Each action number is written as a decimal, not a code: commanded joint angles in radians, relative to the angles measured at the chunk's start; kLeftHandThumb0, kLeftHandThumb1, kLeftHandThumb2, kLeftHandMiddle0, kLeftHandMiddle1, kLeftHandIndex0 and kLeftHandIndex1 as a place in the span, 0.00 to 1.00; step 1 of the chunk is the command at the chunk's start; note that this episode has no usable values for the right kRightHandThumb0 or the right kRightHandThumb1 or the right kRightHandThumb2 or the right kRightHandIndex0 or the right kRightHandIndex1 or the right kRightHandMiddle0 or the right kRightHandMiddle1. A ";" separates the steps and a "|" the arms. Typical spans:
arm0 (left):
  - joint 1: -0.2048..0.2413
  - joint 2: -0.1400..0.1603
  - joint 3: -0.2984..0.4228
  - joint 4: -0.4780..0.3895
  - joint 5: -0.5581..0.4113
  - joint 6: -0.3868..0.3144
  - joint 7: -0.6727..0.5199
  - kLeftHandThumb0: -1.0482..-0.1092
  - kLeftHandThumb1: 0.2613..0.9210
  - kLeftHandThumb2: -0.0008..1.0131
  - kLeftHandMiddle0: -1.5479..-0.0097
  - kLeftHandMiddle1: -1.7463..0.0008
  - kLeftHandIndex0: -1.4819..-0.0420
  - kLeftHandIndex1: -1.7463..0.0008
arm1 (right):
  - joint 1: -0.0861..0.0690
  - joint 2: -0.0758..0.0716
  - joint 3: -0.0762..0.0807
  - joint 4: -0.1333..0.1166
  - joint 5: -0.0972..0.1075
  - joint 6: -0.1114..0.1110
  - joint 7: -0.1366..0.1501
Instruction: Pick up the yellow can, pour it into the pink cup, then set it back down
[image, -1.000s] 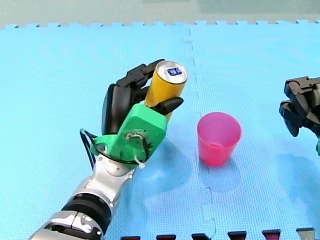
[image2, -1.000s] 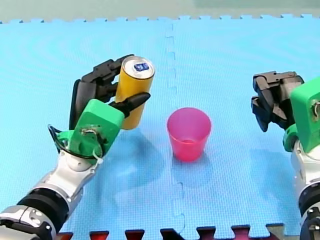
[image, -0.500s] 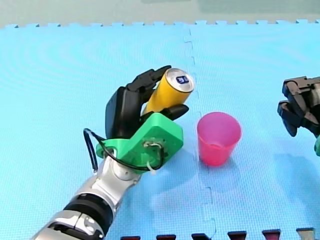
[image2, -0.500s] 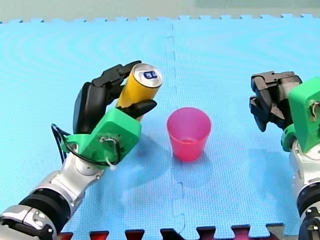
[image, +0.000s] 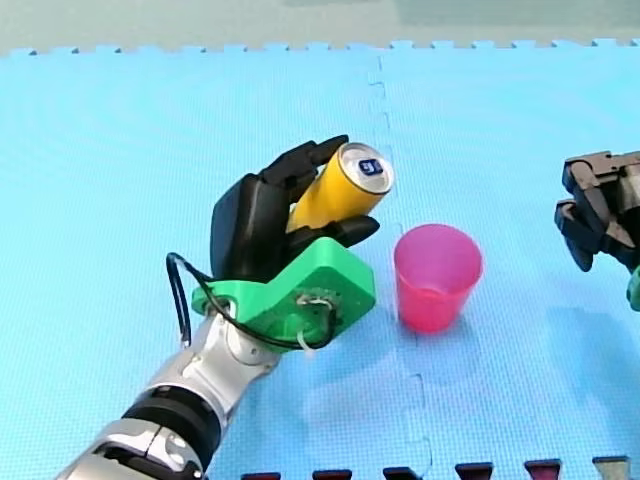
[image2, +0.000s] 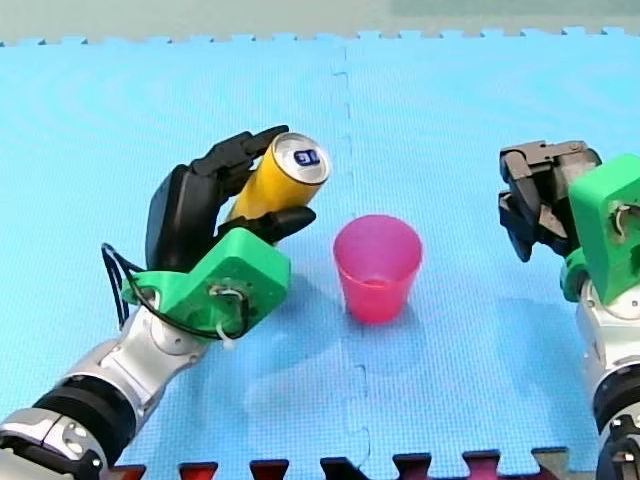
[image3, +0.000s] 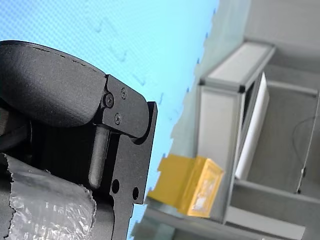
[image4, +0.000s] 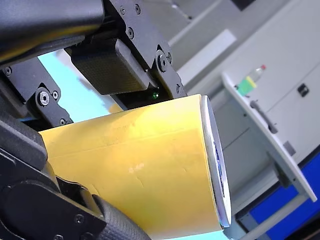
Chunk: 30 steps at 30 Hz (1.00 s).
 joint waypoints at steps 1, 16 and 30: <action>-0.012 0.009 -0.006 -0.002 0.005 -0.018 0.010 0.65 0.81 0.00 0.17 1.00 0.20 1.00 | -0.004 -0.002 0.000 -0.002 0.001 -0.005 -0.003; -0.033 0.026 0.010 -0.026 -0.028 -0.047 -0.043 0.64 0.81 0.00 0.15 0.99 0.20 1.00 | -0.012 -0.006 -0.001 0.001 0.000 0.009 0.002; -0.055 0.023 -0.024 -0.045 0.022 -0.088 0.011 0.64 0.79 0.00 0.14 0.99 0.21 1.00 | -0.019 -0.006 0.009 0.005 -0.014 0.018 -0.013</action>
